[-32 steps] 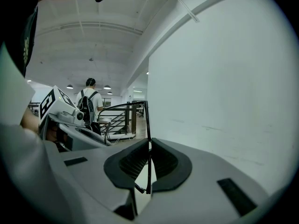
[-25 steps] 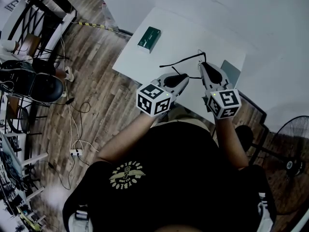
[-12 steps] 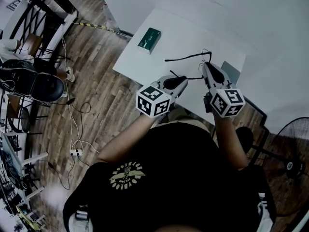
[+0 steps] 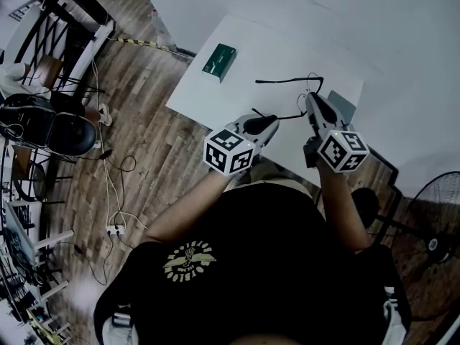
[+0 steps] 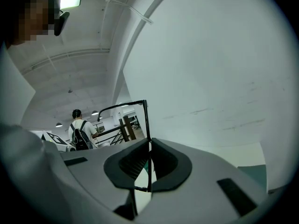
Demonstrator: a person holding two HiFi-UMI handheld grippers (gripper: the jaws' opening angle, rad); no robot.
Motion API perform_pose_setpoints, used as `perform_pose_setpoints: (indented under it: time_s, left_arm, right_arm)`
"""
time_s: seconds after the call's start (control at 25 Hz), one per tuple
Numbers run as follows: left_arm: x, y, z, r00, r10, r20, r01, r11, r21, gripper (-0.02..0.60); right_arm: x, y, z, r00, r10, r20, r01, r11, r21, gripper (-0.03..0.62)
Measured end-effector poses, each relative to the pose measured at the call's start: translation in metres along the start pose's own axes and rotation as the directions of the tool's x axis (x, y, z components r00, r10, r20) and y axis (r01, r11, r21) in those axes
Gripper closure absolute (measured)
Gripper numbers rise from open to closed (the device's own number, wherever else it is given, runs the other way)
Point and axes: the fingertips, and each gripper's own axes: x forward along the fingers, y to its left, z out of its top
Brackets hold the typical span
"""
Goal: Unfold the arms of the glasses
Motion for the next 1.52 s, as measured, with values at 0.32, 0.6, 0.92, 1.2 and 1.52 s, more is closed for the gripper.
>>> perform_pose_setpoints:
  time_s: [0.32,0.6,0.92,1.2,1.52]
  left_arm:
    - [0.006,0.004,-0.007,0.999,-0.014,-0.034,0.014,1.0,0.009,0.548]
    - [0.002,0.013,-0.009,0.999,0.01,-0.053,-0.007,0.998,0.057,0.546]
    - [-0.023,0.055,0.001,0.992,0.126,-0.002,-0.126,0.989,0.077,0.545]
    - [-0.054,0.075,0.055,0.961,0.24,0.136,-0.264,0.943,0.201,0.546]
    - [-0.087,0.068,0.117,0.902,0.311,0.298,-0.396,0.871,0.29,0.575]
  right_arm:
    - [0.003,-0.012,0.0,1.0,-0.007,0.004,0.007,0.999,0.039,0.576]
    - [0.007,-0.008,0.01,0.999,-0.022,0.028,0.023,0.999,-0.047,0.576]
    - [0.006,-0.018,0.034,0.993,-0.069,0.093,0.086,0.978,-0.192,0.576]
    - [0.009,-0.012,0.04,0.992,-0.076,0.105,0.104,0.95,-0.294,0.576]
    - [0.001,0.011,0.059,0.99,-0.055,0.133,0.104,0.912,-0.396,0.576]
